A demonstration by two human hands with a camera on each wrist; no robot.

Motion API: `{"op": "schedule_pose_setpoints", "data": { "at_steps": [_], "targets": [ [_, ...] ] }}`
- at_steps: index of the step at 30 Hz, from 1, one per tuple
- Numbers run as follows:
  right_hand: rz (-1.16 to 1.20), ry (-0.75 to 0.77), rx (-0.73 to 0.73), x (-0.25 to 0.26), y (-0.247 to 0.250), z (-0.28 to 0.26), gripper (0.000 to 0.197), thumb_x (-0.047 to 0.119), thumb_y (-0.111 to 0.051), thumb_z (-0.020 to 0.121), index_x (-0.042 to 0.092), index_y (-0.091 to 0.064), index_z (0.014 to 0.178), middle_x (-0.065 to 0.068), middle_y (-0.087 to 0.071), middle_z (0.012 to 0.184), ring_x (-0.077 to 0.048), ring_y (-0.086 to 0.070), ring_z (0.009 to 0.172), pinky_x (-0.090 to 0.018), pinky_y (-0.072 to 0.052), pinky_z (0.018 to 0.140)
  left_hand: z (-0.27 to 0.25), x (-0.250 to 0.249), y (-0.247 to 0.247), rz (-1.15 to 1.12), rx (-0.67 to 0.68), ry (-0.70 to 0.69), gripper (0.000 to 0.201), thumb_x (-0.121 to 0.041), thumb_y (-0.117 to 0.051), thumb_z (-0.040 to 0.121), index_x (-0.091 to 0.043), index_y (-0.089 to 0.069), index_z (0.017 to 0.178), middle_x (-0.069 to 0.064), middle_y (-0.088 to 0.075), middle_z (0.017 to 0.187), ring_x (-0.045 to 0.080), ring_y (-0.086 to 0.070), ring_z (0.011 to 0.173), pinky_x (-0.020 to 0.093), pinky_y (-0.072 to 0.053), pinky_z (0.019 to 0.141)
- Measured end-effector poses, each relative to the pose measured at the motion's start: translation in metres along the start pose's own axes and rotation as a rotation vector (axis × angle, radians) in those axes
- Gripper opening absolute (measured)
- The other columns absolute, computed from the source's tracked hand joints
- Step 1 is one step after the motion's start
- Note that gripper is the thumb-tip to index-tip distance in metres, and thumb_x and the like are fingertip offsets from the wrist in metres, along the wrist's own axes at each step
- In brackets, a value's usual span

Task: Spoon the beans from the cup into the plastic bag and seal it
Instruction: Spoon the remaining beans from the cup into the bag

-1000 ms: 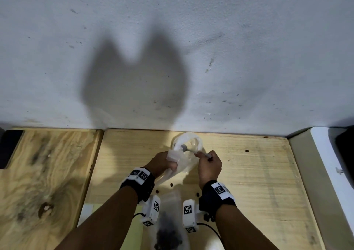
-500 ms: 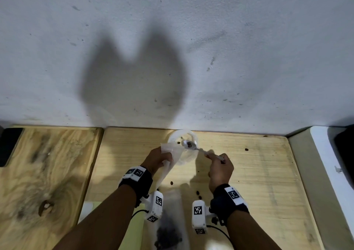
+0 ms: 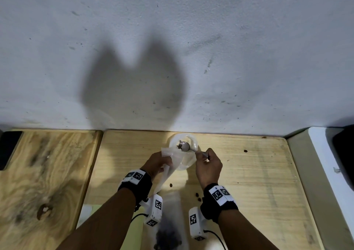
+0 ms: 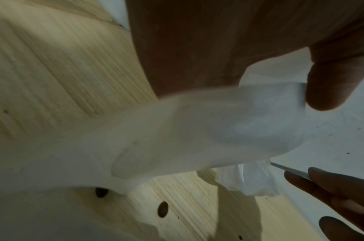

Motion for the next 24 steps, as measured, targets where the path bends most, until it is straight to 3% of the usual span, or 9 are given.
{"op": "schedule_pose_setpoints", "data": {
  "at_steps": [5,9,12,16,21,24],
  "targets": [
    [0.067,-0.061,0.036,-0.010,-0.003,-0.005,0.041,0.012,-0.068,0.086,0.013,-0.037,0.059,0.006,-0.040,0.053,-0.010,-0.033,0.054,-0.024,-0.032,0.053,0.004,0.005,0.003,0.009,-0.002,0.010,0.042,-0.022,-0.065,0.031,-0.007,-0.065,0.071,0.010,-0.055,0.073,0.025,-0.049,0.070,0.027,-0.037,0.062],
    [0.187,-0.217,0.068,-0.012,-0.006,-0.005,0.047,0.012,-0.073,0.084,0.015,-0.034,0.057,0.013,-0.035,0.048,-0.009,-0.031,0.053,-0.026,-0.031,0.056,0.002,0.003,0.001,0.014,0.018,0.018,0.043,-0.021,-0.064,0.032,-0.009,-0.067,0.073,0.010,-0.055,0.074,0.024,-0.050,0.072,0.028,-0.037,0.062],
    [0.278,-0.338,0.092,-0.018,-0.012,-0.001,0.046,0.014,-0.077,0.079,0.019,-0.038,0.055,0.000,-0.036,0.058,-0.017,-0.032,0.059,-0.028,-0.030,0.056,0.003,0.002,-0.001,0.022,0.034,0.025,0.052,-0.020,-0.063,0.032,-0.006,-0.070,0.082,0.012,-0.056,0.082,0.025,-0.050,0.080,0.029,-0.038,0.067],
    [0.379,-0.508,0.127,-0.021,-0.009,0.005,0.048,0.014,-0.078,0.073,0.025,-0.037,0.052,0.000,-0.030,0.059,-0.017,-0.025,0.053,-0.026,-0.022,0.048,0.004,0.002,0.001,0.039,0.014,0.035,0.064,-0.021,-0.063,0.031,0.000,-0.064,0.091,0.015,-0.052,0.088,0.027,-0.049,0.086,0.031,-0.037,0.070],
    [0.450,-0.534,0.095,-0.024,0.010,0.011,0.049,0.011,-0.078,0.076,0.025,-0.036,0.056,0.000,-0.030,0.059,-0.014,-0.024,0.048,-0.024,-0.021,0.044,0.000,-0.003,0.003,-0.001,-0.016,0.034,0.064,-0.022,-0.062,0.027,-0.001,-0.064,0.088,0.011,-0.055,0.080,0.025,-0.050,0.074,0.026,-0.041,0.059],
    [0.470,-0.504,0.070,-0.028,0.024,0.015,0.050,0.011,-0.075,0.080,0.026,-0.034,0.056,-0.005,-0.031,0.066,-0.015,-0.022,0.051,-0.024,-0.020,0.045,-0.003,-0.005,0.003,0.003,-0.012,0.016,0.070,-0.022,-0.062,0.027,0.000,-0.065,0.094,0.010,-0.057,0.077,0.023,-0.053,0.070,0.024,-0.043,0.056]
  ]
}}
Point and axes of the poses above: each hand's wrist, its own z-axis towards the middle knuckle, its own y-axis out of the back of the hand, x = y × z, the point moved 1 cm from there along z, towards the middle knuckle
